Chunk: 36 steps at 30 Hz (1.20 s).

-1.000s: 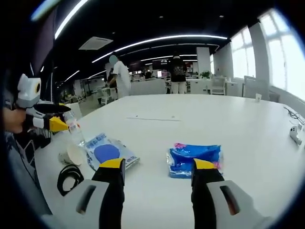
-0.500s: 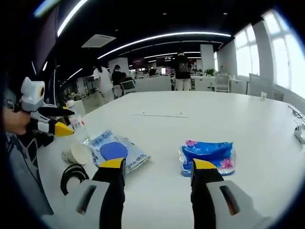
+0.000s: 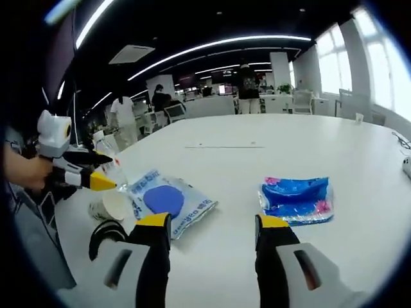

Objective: Arrange the tabletop items into an orderly group along one side of the table until the central work area is clear of visible clutter.

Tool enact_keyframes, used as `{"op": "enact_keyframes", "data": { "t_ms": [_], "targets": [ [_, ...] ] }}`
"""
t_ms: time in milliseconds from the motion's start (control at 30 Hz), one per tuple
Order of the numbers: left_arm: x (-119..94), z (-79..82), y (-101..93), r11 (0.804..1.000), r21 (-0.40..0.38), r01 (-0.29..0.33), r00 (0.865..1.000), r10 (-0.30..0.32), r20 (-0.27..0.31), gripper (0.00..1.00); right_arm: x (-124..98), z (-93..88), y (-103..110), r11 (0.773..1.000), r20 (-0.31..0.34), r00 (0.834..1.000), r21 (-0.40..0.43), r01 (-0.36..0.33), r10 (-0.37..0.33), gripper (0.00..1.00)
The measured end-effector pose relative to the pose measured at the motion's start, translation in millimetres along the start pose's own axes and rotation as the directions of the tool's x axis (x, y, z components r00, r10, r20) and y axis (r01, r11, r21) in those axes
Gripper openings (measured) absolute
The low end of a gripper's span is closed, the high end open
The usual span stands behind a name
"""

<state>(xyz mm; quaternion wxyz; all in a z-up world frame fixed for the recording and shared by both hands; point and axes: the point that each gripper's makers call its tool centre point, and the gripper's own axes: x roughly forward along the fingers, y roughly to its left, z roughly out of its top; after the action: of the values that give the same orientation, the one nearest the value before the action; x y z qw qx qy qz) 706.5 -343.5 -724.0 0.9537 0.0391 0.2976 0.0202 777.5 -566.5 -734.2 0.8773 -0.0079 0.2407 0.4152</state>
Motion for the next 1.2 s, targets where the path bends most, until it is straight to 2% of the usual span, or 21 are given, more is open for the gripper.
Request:
{"op": "enact_keyframes", "data": {
  "t_ms": [267, 667, 867, 1033, 1200],
  "targets": [
    [16.9, -6.5, 3.7, 1.0, -0.025, 0.0, 1.0, -0.001, -0.026, 0.67, 8.4, -10.1, 12.2, 1.0, -0.024, 1.0, 0.014, -0.019, 0.019, 0.49],
    [40.1, -28.5, 5.4, 0.997, -0.077, -0.009, 0.992, -0.001, -0.128, 0.55, 20.4, -33.0, 28.4, 0.996, -0.082, 0.995, 0.069, -0.049, 0.055, 0.46],
    [45.3, -27.0, 6.0, 0.993, -0.114, -0.002, 0.992, -0.012, -0.124, 0.49, 27.4, -39.0, 35.3, 0.993, -0.104, 0.992, 0.102, -0.063, 0.074, 0.41],
    [49.5, -28.0, 10.3, 0.991, -0.13, -0.017, 0.99, -0.001, -0.14, 0.46, 36.4, -42.3, 42.1, 0.989, -0.118, 0.989, 0.125, -0.075, 0.09, 0.38],
    [52.4, -29.3, 12.3, 0.988, -0.153, -0.025, 0.987, 0.0, -0.162, 0.38, 45.6, -42.9, 46.5, 0.983, -0.133, 0.986, 0.161, -0.083, 0.105, 0.31]
  ]
}}
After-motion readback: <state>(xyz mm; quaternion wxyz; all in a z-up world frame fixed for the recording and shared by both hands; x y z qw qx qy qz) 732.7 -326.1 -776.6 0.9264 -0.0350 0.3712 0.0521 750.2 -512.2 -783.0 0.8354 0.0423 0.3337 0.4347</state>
